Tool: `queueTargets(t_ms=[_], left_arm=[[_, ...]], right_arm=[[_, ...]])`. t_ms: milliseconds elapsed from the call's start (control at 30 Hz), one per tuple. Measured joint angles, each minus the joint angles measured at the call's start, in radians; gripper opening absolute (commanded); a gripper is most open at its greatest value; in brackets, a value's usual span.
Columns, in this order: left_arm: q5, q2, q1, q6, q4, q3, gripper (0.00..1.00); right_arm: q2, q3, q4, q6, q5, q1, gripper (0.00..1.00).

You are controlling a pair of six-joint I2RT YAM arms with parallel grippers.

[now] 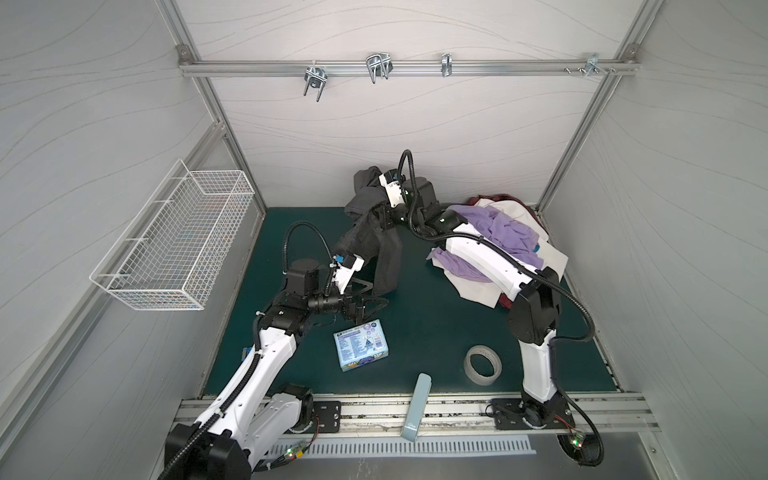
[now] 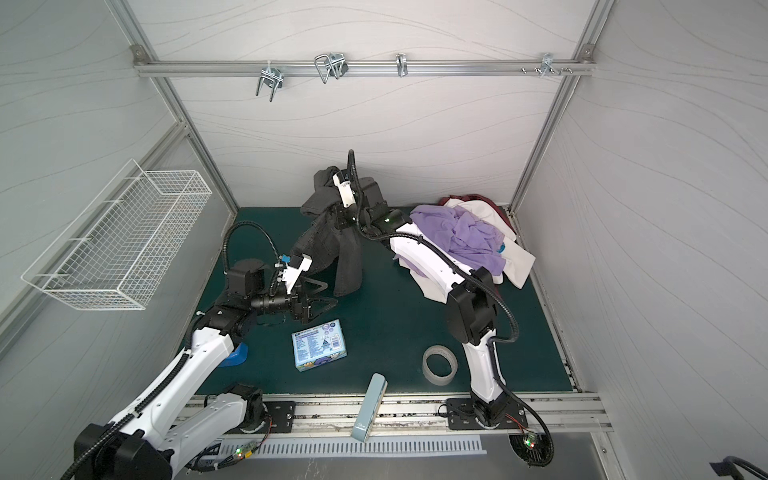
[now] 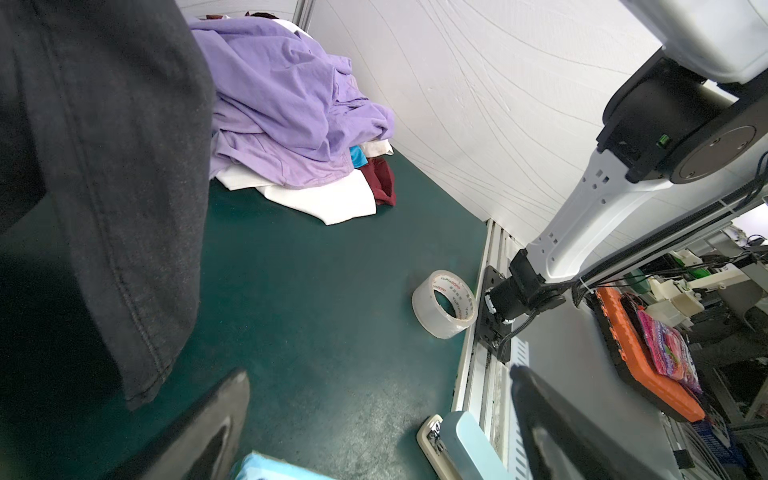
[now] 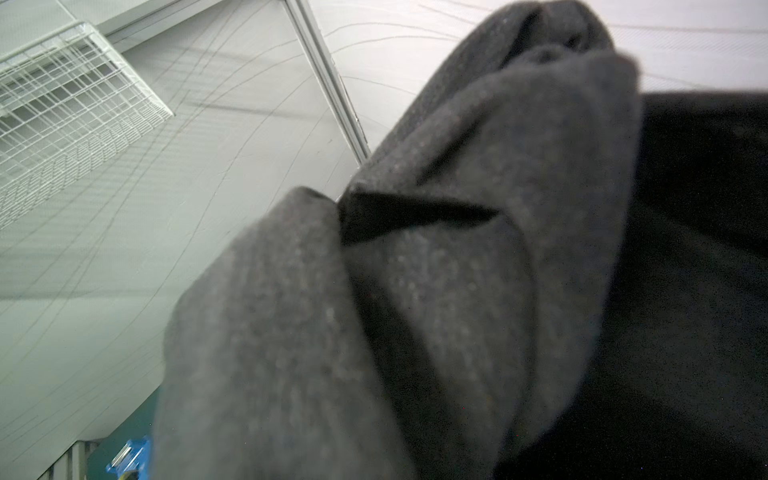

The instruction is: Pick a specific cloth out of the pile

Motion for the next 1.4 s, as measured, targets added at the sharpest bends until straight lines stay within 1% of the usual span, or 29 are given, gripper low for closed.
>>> queueTargets(t_ms=[233,400,600,767,1033,1067,1133,1267,1400], left_arm=[[-0.002,0.001,0.000,0.000,0.000,0.000,0.99],[-0.005,0.001,0.000,0.000,0.000,0.000,0.99],[-0.009,0.003,0.000,0.001,0.000,0.000,0.99],[-0.016,0.008,0.000,0.003,0.000,0.000,0.99],[-0.019,0.010,0.000,0.003,0.000,0.000,0.99],[-0.019,0.010,0.000,0.003,0.000,0.000,0.99],[-0.019,0.013,0.000,0.003,0.000,0.000,0.99],[-0.019,0.017,0.000,0.003,-0.001,0.000,0.99],[-0.020,0.019,0.000,0.003,0.000,0.000,0.99]], right_arm=[[0.050,-0.149,0.094,-0.001,-0.093,0.000,0.00],[0.074,-0.219,0.114,-0.001,-0.119,0.000,0.00],[0.076,-0.262,0.121,-0.002,-0.130,0.000,0.00],[0.087,-0.266,0.077,-0.027,-0.123,0.008,0.00],[0.191,-0.190,-0.103,-0.073,-0.096,0.043,0.00],[0.201,-0.182,-0.117,-0.074,-0.093,0.046,0.01],[0.220,-0.159,-0.151,-0.074,-0.086,0.049,0.08],[0.272,-0.062,-0.235,-0.068,-0.076,0.049,0.29],[0.340,0.044,-0.307,-0.047,-0.078,0.049,0.40]])
